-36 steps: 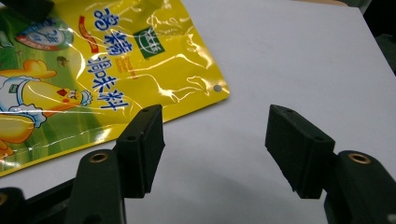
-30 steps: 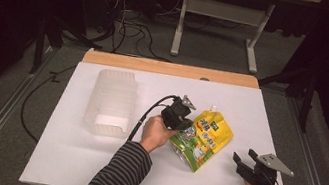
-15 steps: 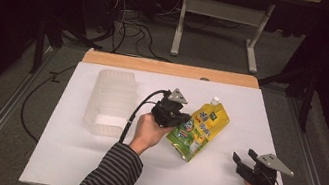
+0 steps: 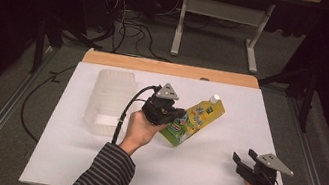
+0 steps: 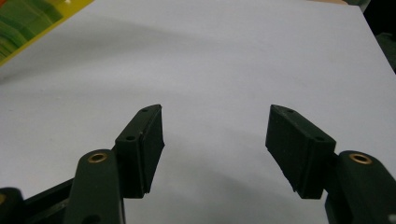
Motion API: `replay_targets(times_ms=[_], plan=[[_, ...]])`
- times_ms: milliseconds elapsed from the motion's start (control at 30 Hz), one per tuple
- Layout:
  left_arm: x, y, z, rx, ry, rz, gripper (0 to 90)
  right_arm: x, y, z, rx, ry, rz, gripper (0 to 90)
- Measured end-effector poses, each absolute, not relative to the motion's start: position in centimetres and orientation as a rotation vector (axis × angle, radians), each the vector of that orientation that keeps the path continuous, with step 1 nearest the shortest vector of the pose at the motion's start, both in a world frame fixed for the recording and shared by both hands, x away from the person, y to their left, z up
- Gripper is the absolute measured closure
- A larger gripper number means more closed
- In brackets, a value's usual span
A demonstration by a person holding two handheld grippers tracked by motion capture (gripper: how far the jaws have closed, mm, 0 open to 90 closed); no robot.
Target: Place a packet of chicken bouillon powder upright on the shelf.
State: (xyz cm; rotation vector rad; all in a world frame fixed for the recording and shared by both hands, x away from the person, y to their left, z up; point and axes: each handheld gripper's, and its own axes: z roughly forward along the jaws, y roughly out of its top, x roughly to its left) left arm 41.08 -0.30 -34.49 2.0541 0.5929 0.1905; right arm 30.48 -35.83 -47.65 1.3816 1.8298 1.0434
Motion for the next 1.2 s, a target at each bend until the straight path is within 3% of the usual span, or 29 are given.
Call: replay_targets(times_ms=[1200], plan=[[39.1, 8.3, -31.2, 1.891, 0.608, 0.248, 90.0, 30.7, -35.6, -47.7, 1.397, 1.836, 0.99, 37.3]])
